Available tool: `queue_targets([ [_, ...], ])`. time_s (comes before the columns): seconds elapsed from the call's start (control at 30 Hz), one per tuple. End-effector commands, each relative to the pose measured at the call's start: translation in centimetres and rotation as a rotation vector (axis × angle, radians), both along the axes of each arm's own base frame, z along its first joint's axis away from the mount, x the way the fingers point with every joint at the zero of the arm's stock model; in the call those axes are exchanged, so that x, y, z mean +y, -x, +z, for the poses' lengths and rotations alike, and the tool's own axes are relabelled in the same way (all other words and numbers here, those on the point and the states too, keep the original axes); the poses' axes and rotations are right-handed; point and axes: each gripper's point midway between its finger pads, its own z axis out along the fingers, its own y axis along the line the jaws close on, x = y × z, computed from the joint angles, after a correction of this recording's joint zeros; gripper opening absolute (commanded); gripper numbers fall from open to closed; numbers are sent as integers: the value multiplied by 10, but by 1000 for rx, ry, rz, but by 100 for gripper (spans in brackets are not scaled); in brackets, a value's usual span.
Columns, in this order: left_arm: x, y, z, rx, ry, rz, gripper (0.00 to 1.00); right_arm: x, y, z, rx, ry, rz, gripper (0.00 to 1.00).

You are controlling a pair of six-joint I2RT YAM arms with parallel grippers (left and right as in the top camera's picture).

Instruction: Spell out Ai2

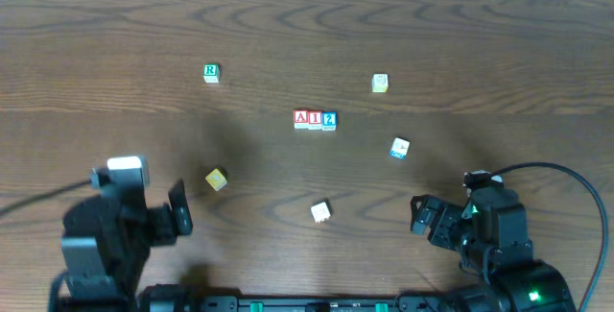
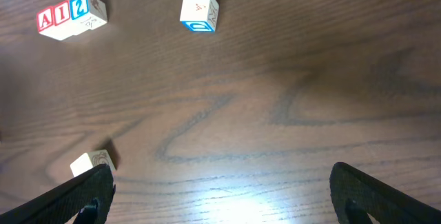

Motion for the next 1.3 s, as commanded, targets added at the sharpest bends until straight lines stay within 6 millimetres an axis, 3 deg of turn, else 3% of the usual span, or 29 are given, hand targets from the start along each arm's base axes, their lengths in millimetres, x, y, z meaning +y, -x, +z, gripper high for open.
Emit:
queue_targets([
  [0.0,-6,9,-26,-27,7,-40,95,0,0,0,-2,-9,-11,99],
  [0.33,-4,5,-108,-76,7,-28,95,0,0,1,-3,-9,-11,99],
  [0.67,3,-4,-156,-38,-9,4,96,0,0,0,-2,-9,-11,99],
  [1.27,8,-3,-161,-39,-83,-19,96,0,0,0,-2,-9,-11,99],
])
